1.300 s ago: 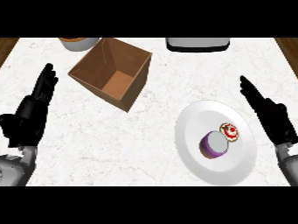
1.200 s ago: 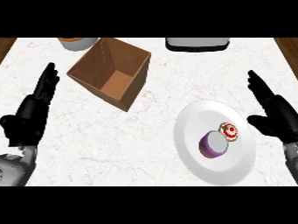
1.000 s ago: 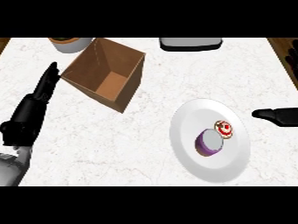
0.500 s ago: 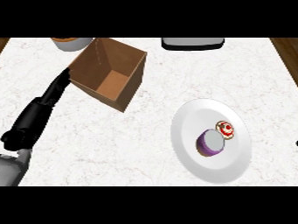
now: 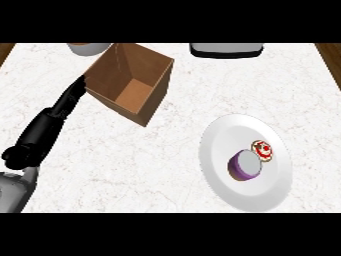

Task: Pick the cupcake from the plate and place it in the cardboard box

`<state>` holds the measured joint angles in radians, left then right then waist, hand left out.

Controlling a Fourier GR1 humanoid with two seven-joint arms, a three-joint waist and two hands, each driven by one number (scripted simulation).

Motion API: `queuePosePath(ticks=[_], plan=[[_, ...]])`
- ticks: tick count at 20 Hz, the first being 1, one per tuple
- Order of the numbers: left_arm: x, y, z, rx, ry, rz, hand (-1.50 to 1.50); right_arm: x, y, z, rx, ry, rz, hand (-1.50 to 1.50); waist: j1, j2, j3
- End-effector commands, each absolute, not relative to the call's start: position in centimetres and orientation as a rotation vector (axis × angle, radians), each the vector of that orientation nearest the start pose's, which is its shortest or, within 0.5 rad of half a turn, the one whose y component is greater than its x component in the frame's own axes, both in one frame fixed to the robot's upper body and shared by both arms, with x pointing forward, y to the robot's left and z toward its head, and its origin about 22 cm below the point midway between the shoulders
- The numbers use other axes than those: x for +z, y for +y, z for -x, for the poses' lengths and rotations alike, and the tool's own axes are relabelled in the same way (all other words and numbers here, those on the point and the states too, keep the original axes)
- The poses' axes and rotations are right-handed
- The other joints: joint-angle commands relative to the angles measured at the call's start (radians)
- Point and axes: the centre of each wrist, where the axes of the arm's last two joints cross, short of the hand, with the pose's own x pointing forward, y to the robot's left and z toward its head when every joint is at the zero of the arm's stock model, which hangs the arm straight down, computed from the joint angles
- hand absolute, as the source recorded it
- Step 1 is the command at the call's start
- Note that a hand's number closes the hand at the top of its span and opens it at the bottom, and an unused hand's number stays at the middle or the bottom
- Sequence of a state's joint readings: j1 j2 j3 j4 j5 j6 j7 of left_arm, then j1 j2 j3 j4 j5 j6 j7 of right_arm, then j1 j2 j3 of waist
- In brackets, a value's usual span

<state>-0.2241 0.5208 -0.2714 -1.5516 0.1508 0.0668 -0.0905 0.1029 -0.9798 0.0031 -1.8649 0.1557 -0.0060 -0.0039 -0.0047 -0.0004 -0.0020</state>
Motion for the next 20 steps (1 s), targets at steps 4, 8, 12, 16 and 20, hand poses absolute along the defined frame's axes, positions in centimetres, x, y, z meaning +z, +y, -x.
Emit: queuePosePath(ticks=[4,8,12,16,20], plan=[[7.4,26.8,-28.8,-0.535,-1.754,-0.082,0.00,18.6,-30.7,-21.1,1.284,-1.271,0.800,-1.50,0.020,0.001,-0.001],[6.8,25.1,-29.8,-0.551,-1.758,-0.088,0.00,17.8,-27.3,-20.5,1.343,-1.158,0.862,-1.50,0.017,0.003,0.000],[7.1,27.0,-29.0,-0.553,-1.753,-0.110,0.00,18.2,-24.3,-21.4,1.370,-1.056,0.870,-1.50,0.030,0.003,0.000],[6.2,25.2,-28.9,-0.547,-1.760,-0.086,0.00,16.3,-22.2,-22.6,1.354,-0.982,0.831,-1.50,0.018,0.001,0.001],[6.1,27.9,-28.8,-0.535,-1.759,-0.092,0.00,15.2,-20.7,-22.5,1.338,-0.950,0.814,-1.50,0.008,0.000,0.002]])
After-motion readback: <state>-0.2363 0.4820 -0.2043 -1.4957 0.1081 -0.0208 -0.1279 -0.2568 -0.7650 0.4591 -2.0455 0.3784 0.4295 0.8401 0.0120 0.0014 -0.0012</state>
